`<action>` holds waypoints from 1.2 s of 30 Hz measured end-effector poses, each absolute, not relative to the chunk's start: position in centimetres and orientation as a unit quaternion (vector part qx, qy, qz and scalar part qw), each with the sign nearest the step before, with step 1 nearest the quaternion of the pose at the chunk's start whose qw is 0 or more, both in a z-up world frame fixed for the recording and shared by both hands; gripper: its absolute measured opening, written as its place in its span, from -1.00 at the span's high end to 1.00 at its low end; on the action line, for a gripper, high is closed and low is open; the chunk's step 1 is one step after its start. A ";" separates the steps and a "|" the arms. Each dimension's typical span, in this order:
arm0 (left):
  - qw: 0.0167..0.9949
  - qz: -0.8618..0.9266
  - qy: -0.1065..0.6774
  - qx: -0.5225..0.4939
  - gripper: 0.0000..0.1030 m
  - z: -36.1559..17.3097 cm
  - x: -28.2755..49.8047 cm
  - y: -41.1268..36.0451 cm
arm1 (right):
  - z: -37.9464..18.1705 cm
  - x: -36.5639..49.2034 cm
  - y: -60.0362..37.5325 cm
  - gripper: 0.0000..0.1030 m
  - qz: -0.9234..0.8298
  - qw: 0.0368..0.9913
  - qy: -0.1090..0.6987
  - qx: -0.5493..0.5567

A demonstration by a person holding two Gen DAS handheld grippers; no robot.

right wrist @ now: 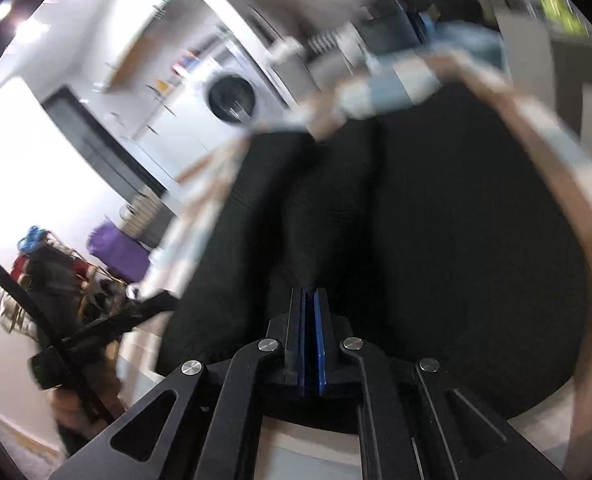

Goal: Fold small clothes

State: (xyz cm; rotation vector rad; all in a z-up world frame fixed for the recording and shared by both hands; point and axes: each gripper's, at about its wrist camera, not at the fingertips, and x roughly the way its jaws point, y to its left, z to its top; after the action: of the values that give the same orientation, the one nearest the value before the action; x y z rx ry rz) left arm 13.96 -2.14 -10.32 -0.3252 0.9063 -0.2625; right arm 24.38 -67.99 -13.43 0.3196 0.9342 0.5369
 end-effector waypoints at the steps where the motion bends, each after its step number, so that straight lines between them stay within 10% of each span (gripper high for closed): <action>1: 0.877 -0.128 0.441 -0.144 -0.19 -10.6 13.8 -2.6 | -14.5 25.0 -68.1 0.89 0.246 0.836 0.465 0.155; 7: 0.873 -0.139 0.455 -0.111 -0.19 -11.4 11.7 -3.8 | -15.6 26.0 -68.9 0.21 0.277 0.814 0.455 0.229; 13: 0.868 -0.156 0.465 -0.083 -0.20 -11.8 10.9 -4.7 | -15.6 27.8 -67.6 0.22 0.277 0.820 0.447 0.225; 17: 0.868 -0.159 0.463 -0.085 -0.20 -11.6 10.8 -4.7 | -14.9 28.5 -67.3 0.84 0.268 0.823 0.451 0.219; 21: 0.868 -0.162 0.461 -0.092 -0.25 -11.5 10.7 -4.4 | -11.9 27.4 -66.6 0.90 0.286 0.849 0.410 0.170; 36: 0.862 -0.165 0.470 -0.091 -0.25 -11.7 10.8 -4.5 | -15.5 26.8 -68.6 0.20 0.289 0.803 0.470 0.226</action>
State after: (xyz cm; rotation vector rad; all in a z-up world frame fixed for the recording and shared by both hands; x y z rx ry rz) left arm 10.80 -4.54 -11.69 -0.1910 0.9849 -0.3461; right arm 26.85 -68.55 -15.48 0.4850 1.0079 0.6185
